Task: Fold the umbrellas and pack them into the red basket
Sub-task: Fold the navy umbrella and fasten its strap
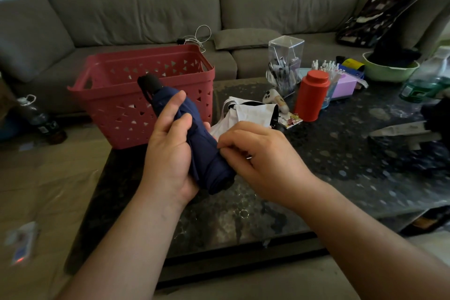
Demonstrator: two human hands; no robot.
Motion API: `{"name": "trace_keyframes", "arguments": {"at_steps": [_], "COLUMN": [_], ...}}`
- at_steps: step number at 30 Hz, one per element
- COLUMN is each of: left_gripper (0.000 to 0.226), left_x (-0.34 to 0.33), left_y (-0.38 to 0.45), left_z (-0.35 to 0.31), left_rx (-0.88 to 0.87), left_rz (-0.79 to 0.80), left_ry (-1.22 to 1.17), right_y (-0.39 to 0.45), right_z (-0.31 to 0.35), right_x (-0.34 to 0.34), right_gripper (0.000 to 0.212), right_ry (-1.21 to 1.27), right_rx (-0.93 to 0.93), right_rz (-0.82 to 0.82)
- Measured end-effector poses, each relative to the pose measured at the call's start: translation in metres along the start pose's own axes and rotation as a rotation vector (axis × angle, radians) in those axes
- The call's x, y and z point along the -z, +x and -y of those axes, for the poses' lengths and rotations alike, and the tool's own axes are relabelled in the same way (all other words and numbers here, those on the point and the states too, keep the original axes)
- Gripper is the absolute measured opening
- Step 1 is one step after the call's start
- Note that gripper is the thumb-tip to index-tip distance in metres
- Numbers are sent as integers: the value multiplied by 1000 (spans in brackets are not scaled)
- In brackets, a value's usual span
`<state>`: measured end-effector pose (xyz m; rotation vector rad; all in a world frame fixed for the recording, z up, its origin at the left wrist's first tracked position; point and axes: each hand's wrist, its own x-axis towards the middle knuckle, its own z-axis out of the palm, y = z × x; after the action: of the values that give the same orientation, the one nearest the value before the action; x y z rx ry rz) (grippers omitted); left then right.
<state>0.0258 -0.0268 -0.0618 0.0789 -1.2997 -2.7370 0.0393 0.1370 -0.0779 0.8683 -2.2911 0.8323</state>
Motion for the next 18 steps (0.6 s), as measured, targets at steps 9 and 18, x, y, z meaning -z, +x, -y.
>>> {"name": "trace_keyframes", "arguments": {"at_steps": [9, 18], "left_gripper": [66, 90], "left_x": [-2, -5], "left_y": [-10, -28], "left_z": [-5, 4], "left_rx": [11, 39], "left_rz": [260, 500], "left_ry": [216, 395], "right_y": [10, 16], "right_z": [3, -12], "right_x": [5, 25], "right_gripper": [19, 18], "right_ry": [633, 798], "right_rx": [-650, -710], "right_rz": [-132, -64]}}
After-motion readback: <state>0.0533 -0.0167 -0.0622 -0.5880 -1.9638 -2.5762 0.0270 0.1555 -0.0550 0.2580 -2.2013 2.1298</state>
